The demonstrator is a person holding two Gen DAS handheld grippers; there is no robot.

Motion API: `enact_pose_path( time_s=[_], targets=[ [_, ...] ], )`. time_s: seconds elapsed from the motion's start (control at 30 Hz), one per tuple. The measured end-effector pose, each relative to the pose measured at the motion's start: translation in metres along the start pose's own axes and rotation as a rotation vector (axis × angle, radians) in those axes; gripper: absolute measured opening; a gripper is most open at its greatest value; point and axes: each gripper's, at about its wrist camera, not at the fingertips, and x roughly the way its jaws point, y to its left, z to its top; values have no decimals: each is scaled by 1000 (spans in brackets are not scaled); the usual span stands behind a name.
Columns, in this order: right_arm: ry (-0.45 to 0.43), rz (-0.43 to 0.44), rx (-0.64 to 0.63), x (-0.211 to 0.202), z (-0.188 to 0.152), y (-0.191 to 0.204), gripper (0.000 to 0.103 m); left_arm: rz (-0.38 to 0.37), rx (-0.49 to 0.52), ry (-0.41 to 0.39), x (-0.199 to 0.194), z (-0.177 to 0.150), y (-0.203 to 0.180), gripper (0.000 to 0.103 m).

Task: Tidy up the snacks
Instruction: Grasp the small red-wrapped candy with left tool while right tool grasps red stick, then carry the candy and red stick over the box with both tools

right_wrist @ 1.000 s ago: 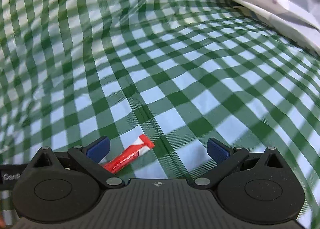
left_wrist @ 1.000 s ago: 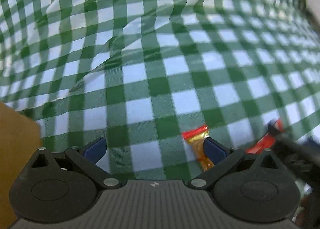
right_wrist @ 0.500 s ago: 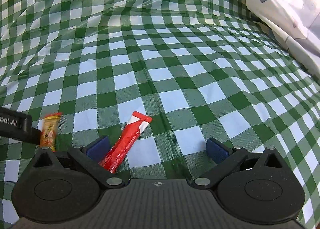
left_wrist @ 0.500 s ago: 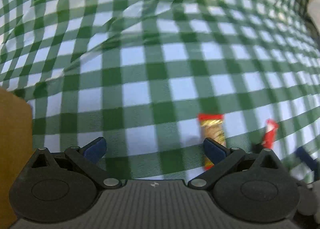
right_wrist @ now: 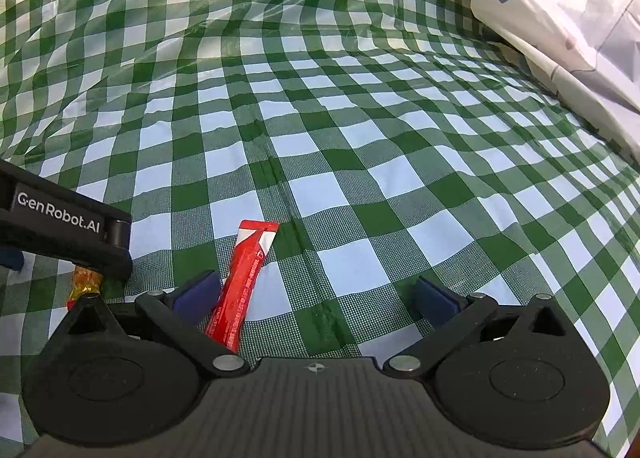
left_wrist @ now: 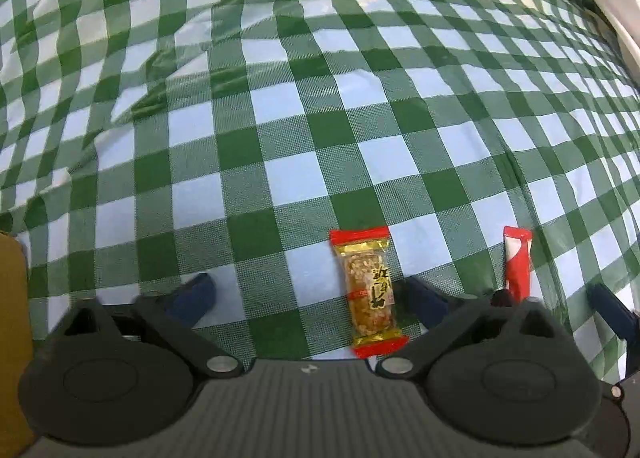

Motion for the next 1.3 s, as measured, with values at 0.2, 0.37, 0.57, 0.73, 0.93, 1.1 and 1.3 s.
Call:
enact_pose_path(
  time_s=[0.2, 0.37, 0.57, 0.73, 0.93, 1.1, 1.3],
  targets=[
    [-19, 88, -88, -17, 2, 13, 19, -4, 90, -30, -17, -1, -3, 19],
    [9, 134, -25, -31, 12, 4, 12, -10, 95, -54, -54, -13, 7, 19],
    [-41, 157, 36, -90, 13, -4, 12, -44, 85, -93, -122, -57, 25, 19],
    [-64, 230, 49, -148, -4, -1, 12, -40, 40, -134, -189, -106, 55, 19],
    [-60, 354, 18, -219, -43, 20, 12, 0, -36, -168, -260, -168, 102, 19],
    [-46, 459, -39, -282, -65, 45, 12, 59, -94, -189, -304, -219, 145, 19],
    [-41, 548, -133, -341, -88, 81, 12, 113, -183, -217, -344, -278, 190, 19]
  ],
)
